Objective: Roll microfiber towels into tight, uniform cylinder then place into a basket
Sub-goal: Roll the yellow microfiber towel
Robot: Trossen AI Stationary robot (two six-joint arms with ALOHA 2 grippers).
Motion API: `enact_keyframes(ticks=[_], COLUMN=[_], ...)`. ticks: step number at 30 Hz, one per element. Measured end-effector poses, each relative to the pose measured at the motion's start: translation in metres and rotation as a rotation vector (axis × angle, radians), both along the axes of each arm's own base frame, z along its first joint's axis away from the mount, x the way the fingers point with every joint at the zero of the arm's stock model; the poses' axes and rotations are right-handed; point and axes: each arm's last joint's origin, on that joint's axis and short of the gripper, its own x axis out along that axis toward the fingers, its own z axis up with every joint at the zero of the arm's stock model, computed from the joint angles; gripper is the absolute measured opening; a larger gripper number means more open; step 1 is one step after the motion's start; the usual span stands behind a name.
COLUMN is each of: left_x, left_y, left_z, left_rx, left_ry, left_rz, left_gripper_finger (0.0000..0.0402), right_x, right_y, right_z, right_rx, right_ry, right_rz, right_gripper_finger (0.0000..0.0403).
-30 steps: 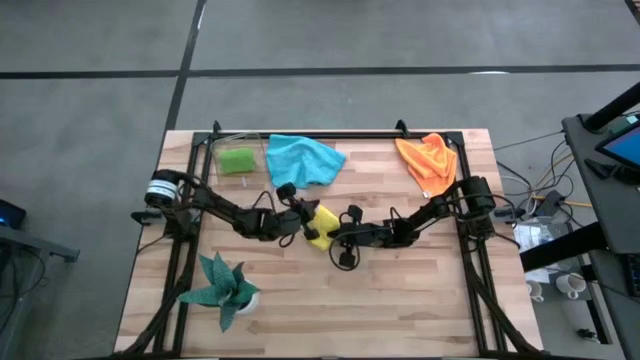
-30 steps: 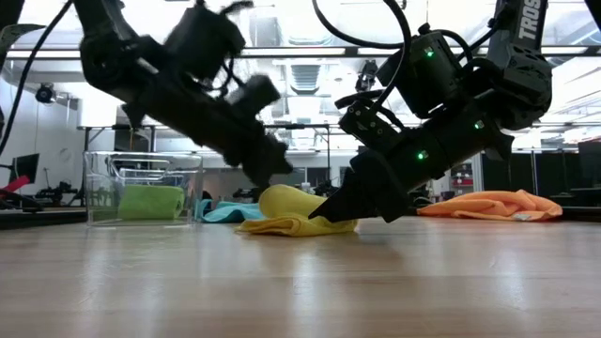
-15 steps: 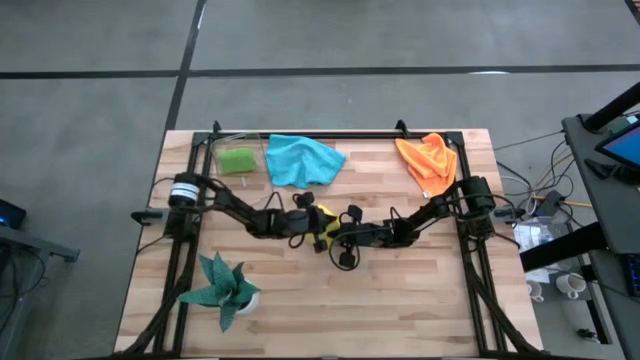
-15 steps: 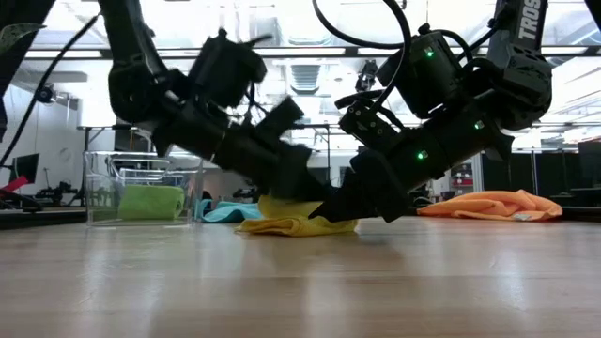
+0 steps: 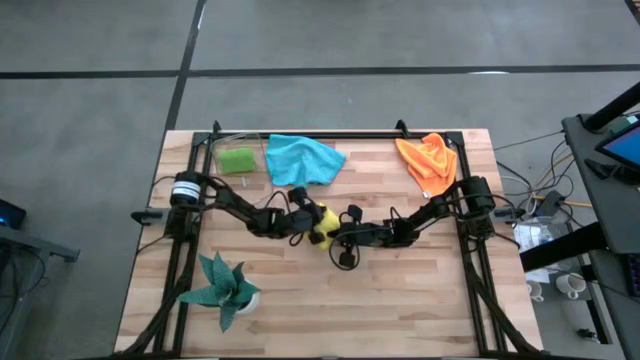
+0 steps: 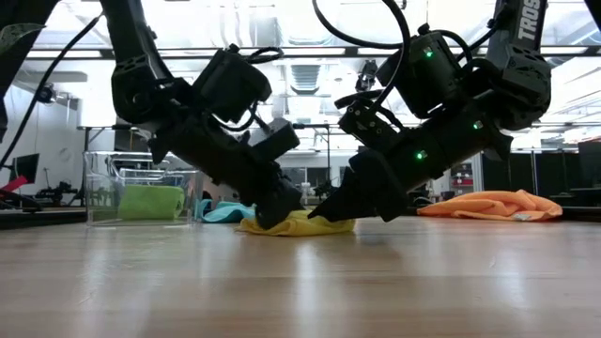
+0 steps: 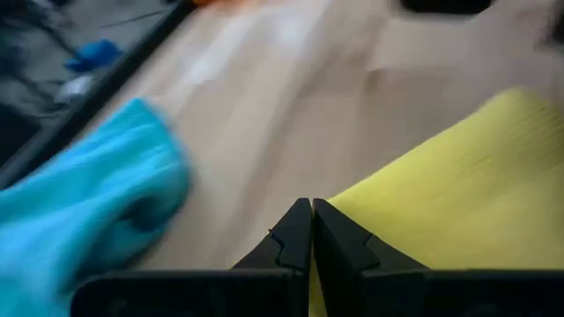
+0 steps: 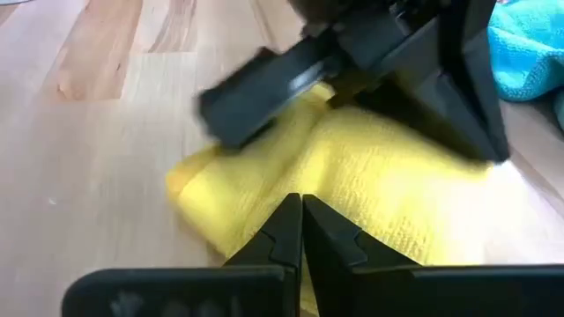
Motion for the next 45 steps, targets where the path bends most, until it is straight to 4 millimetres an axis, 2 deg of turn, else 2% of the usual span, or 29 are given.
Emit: enact_keyframes(ticks=[4, 7, 10, 15, 20, 30, 37, 41, 45], left_x=[-0.005, -0.011, -0.017, -0.023, -0.019, -0.009, -0.001, -0.002, -0.002], left_y=[0.003, 0.0, -0.006, -0.023, -0.034, -0.034, -0.032, -0.031, -0.031], left_z=[0.01, 0.03, 0.048, 0.059, 0.046, 0.01, -0.005, -0.006, -0.006], left_rx=[0.085, 0.108, 0.086, -0.044, -0.213, -0.258, -0.244, -0.239, -0.239], left_ry=[0.045, 0.048, -0.019, -0.171, -0.203, -0.131, -0.111, -0.103, -0.101], left_rz=[0.063, 0.086, 0.088, -0.082, -0.228, -0.172, -0.145, -0.144, -0.144], left_gripper_finger=[0.0, 0.0, 0.0, 0.0, 0.0, 0.0, 0.0, 0.0, 0.0], right_x=[0.0, 0.0, 0.0, 0.0, 0.0, 0.0, 0.0, -0.007, -0.018], right_y=[0.0, 0.0, 0.0, 0.0, 0.0, 0.0, 0.001, 0.004, 0.003], right_z=[0.0, 0.0, 0.0, 0.0, 0.0, 0.001, 0.003, 0.027, 0.058], right_rx=[0.001, 0.002, 0.002, 0.002, 0.009, 0.01, -0.017, -0.069, -0.14], right_ry=[0.0, 0.001, 0.001, -0.002, -0.006, -0.012, -0.011, 0.039, 0.031], right_rz=[0.002, 0.003, 0.003, 0.003, 0.0, -0.002, 0.016, 0.058, -0.041], right_gripper_finger=[0.0009, 0.0009, 0.0009, 0.0009, 0.0009, 0.0009, 0.0009, 0.0009, 0.0009])
